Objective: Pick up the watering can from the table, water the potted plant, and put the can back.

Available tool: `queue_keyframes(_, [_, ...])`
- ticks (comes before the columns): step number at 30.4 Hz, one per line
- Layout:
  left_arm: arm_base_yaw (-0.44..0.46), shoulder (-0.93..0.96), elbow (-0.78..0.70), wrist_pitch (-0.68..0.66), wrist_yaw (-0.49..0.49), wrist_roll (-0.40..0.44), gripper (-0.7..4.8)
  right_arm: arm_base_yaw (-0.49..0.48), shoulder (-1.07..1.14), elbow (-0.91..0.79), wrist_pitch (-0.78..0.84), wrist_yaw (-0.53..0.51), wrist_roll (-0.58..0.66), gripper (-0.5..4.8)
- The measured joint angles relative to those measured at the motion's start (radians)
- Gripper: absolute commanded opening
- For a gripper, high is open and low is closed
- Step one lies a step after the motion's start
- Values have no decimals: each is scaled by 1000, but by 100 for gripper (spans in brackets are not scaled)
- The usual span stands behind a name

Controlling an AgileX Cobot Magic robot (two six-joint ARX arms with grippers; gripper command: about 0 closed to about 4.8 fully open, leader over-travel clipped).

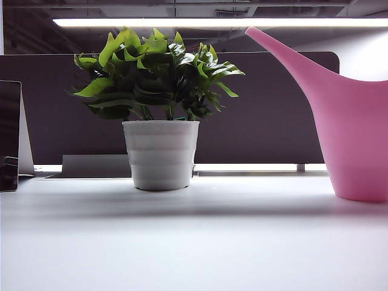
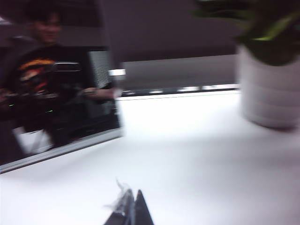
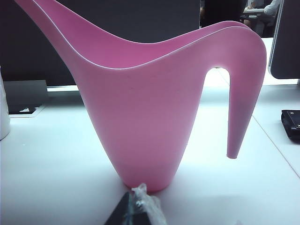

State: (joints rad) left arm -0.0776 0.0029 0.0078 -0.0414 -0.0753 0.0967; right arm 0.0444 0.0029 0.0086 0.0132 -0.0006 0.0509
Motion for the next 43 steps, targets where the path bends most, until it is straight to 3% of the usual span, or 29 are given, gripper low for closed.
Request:
queue_keyframes(5, [-227, 0, 0, 0, -52, 0, -5, 0, 0, 0, 0, -1, 30, -7])
queue_keyframes(9, [-378, 0, 0, 0, -50, 0, -5, 0, 0, 0, 0, -1, 170, -7])
queue_keyframes(15, [-518, 0, 0, 0, -46, 0, -5, 0, 0, 0, -4, 48, 496, -7])
queue_keyframes(18, [-528, 0, 0, 0, -46, 0, -5, -1, 0, 0, -3, 123, 547, -7])
queue_keyframes(22, [-528, 0, 0, 0, -45, 0, -5, 0, 0, 0, 63, 269, 448, -7])
queue_keyframes(26, [-528, 0, 0, 0, -45, 0, -5, -2, 0, 7, 134, 229, 381, -7])
queue_keyframes(29, [-528, 0, 0, 0, -45, 0, -5, 0, 2, 90, 65, 199, 230, -6])
queue_keyframes(33, [-528, 0, 0, 0, -45, 0, -5, -1, 68, 244, 4, 321, -5, 6])
queue_keyframes(36, [-528, 0, 0, 0, -45, 0, -5, -2, 181, 325, -45, 349, -43, 120])
queue_keyframes(40, [-528, 0, 0, 0, -45, 0, -5, -1, 424, 332, -31, 330, -27, 147])
queue_keyframes(41, [-528, 0, 0, 0, -45, 0, -5, -2, 473, 331, -31, 325, -29, 176])
queue_keyframes(43, [-528, 0, 0, 0, -45, 0, -5, -2, 563, 333, -34, 305, -31, 296])
